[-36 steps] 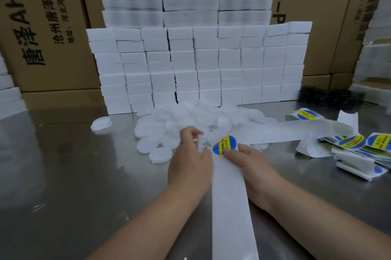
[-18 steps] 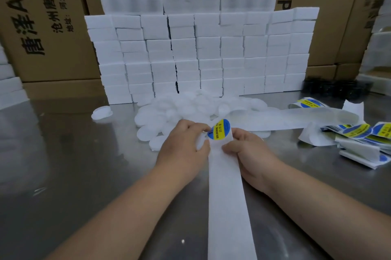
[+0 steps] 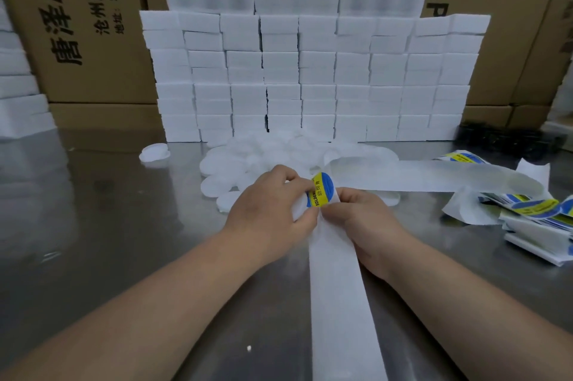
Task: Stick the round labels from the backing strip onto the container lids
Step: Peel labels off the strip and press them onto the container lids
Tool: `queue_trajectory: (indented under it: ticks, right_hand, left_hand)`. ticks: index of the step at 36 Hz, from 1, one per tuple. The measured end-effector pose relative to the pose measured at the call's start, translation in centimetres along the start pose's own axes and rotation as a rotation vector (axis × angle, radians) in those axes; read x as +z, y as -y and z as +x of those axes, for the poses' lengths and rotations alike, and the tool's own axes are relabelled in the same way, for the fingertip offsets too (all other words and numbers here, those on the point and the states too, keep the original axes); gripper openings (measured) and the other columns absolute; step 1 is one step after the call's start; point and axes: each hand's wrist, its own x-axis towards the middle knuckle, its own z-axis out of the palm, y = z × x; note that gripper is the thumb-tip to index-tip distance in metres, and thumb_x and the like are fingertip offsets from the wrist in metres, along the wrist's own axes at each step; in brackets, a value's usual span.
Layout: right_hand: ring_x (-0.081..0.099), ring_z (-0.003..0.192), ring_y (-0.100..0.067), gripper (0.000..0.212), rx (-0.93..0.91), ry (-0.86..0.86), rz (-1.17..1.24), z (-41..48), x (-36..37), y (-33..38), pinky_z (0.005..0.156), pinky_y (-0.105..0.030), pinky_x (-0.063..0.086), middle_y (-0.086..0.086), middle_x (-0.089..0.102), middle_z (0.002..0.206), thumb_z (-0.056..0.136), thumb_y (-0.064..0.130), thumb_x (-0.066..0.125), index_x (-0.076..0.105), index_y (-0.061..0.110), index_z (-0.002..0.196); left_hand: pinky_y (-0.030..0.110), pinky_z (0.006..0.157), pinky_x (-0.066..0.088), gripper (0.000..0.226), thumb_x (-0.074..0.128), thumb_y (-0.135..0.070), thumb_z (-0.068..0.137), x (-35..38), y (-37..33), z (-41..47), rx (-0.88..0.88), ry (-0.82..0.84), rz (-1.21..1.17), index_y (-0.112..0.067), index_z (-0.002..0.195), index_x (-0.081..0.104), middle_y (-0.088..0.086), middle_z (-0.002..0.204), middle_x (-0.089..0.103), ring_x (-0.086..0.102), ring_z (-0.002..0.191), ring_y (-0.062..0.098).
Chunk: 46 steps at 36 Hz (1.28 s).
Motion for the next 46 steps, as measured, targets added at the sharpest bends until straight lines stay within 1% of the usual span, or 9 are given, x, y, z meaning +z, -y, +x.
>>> queue_trajectory:
  ticks: [6, 12, 17, 24, 29, 33, 37, 41, 46]
  right_hand:
    - [0.064, 0.071, -0.028, 0.044, 0.001, 0.078, 0.01, -0.2, 0.5, 0.1, 0.075, -0.039, 0.052, -0.013, 0.069, 0.078, 0.074, -0.015, 0.037, 0.072, 0.008, 0.085]
    - [0.061, 0.075, -0.03, 0.036, -0.021, 0.004, -0.025, -0.1, 0.6, 0.0, 0.08, -0.047, 0.05, -0.02, 0.067, 0.082, 0.078, -0.014, 0.039, 0.069, 0.003, 0.087]
    - [0.056, 0.065, -0.026, 0.032, -0.031, -0.042, -0.055, 0.1, 0.6, -0.2, 0.064, -0.034, 0.048, -0.016, 0.062, 0.069, 0.077, -0.013, 0.043, 0.067, 0.008, 0.073]
    - [0.062, 0.07, -0.022, 0.04, -0.061, -0.045, -0.101, 0.2, 0.5, -0.3, 0.076, -0.036, 0.054, -0.012, 0.069, 0.074, 0.079, -0.011, 0.044, 0.073, 0.013, 0.064]
    - [0.053, 0.069, -0.02, 0.032, -0.121, -0.103, -0.229, 0.3, 0.5, -0.4, 0.071, -0.035, 0.045, -0.013, 0.064, 0.073, 0.078, -0.009, 0.046, 0.07, 0.01, 0.07]
    - [0.048, 0.055, -0.009, 0.032, -0.161, -0.132, -0.309, 0.3, 0.5, -0.5, 0.06, -0.024, 0.042, 0.001, 0.059, 0.06, 0.077, -0.006, 0.047, 0.069, 0.014, 0.067]
    - [0.037, 0.056, -0.012, 0.017, -0.202, -0.174, -0.471, 0.5, 0.3, -0.7, 0.055, -0.024, 0.032, -0.003, 0.045, 0.06, 0.077, -0.005, 0.043, 0.059, -0.005, 0.08]
    - [0.042, 0.05, -0.008, 0.024, -0.157, -0.19, -0.501, 0.5, 0.2, -0.7, 0.051, -0.02, 0.035, 0.007, 0.052, 0.054, 0.077, -0.001, 0.042, 0.063, 0.009, 0.07]
    - [0.042, 0.058, -0.015, 0.016, -0.123, -0.208, -0.514, 0.5, 0.1, -0.8, 0.058, -0.027, 0.034, -0.004, 0.048, 0.063, 0.077, 0.008, 0.046, 0.056, -0.005, 0.074]
  left_hand:
    - [0.02, 0.077, 0.034, 0.034, 0.059, -0.035, 0.082, -0.2, 0.7, 0.0, -0.04, -0.028, -0.005, -0.03, 0.116, 0.059, -0.012, 0.112, 0.047, 0.046, 0.103, 0.007]
    - [0.017, 0.074, 0.031, 0.041, 0.06, -0.043, 0.08, 0.1, 0.5, 0.0, -0.009, -0.013, 0.028, -0.031, 0.119, 0.057, -0.012, 0.112, 0.047, 0.046, 0.101, 0.006]
    - [0.019, 0.072, 0.034, 0.041, 0.061, -0.046, 0.078, 0.1, 0.3, 0.1, 0.02, -0.032, 0.048, -0.028, 0.115, 0.061, -0.009, 0.109, 0.05, 0.05, 0.097, 0.009]
    - [0.021, 0.072, 0.034, 0.034, 0.061, -0.046, 0.078, 0.1, 0.8, 0.1, -0.01, -0.037, 0.051, -0.028, 0.106, 0.063, -0.01, 0.107, 0.05, 0.05, 0.096, 0.01]
    - [0.022, 0.072, 0.035, 0.03, 0.058, -0.045, 0.081, -0.1, 0.9, 0.1, -0.017, -0.028, 0.053, -0.029, 0.106, 0.064, -0.01, 0.108, 0.051, 0.051, 0.097, 0.01]
    - [0.021, 0.07, 0.033, 0.028, 0.058, -0.043, 0.082, -0.2, 0.7, 0.0, -0.022, -0.041, 0.053, -0.029, 0.106, 0.065, -0.01, 0.109, 0.051, 0.052, 0.097, 0.01]
    - [0.02, 0.071, 0.03, 0.027, 0.055, -0.041, 0.086, -0.3, 0.7, -0.1, -0.044, -0.059, 0.03, -0.026, 0.107, 0.065, -0.011, 0.112, 0.051, 0.052, 0.1, 0.009]
    - [0.019, 0.073, 0.03, 0.03, 0.051, -0.042, 0.088, -0.1, 1.0, 0.0, -0.084, -0.051, 0.027, -0.027, 0.111, 0.062, -0.013, 0.115, 0.05, 0.05, 0.103, 0.009]
    - [0.02, 0.073, 0.028, 0.03, 0.048, -0.041, 0.088, 0.1, 1.4, 0.2, -0.211, -0.092, -0.001, -0.028, 0.113, 0.059, -0.012, 0.118, 0.05, 0.048, 0.105, 0.008]
